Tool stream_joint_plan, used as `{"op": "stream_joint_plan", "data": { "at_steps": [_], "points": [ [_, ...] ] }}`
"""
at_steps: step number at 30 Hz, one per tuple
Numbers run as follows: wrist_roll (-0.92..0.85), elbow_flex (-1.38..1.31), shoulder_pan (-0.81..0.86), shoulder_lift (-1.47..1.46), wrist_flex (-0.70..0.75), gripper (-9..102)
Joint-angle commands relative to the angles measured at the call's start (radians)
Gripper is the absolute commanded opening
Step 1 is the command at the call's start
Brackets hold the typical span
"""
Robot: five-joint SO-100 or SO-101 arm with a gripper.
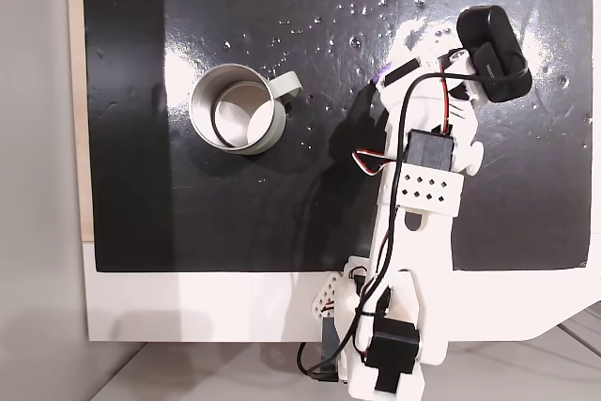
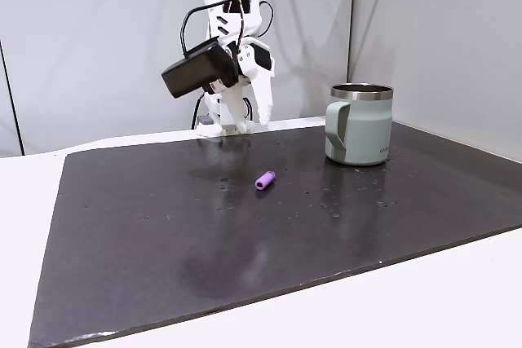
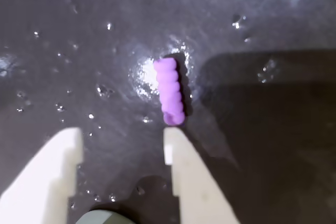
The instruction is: Grasp a pengrip and put it in the cup.
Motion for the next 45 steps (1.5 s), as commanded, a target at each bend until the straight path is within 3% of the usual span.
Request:
{"op": "stream_joint_plan", "data": {
  "at_steps": [1,13,32,45],
  "points": [
    [-0.02,-0.097,0.012,-0.04,-0.043,19],
    [-0.057,-0.201,0.055,-0.268,-0.084,21],
    [-0.023,-0.265,-0.074,-0.456,-0.054,19],
    [-0.06,-0.265,-0.072,-0.492,-0.002,3]
  ]
}}
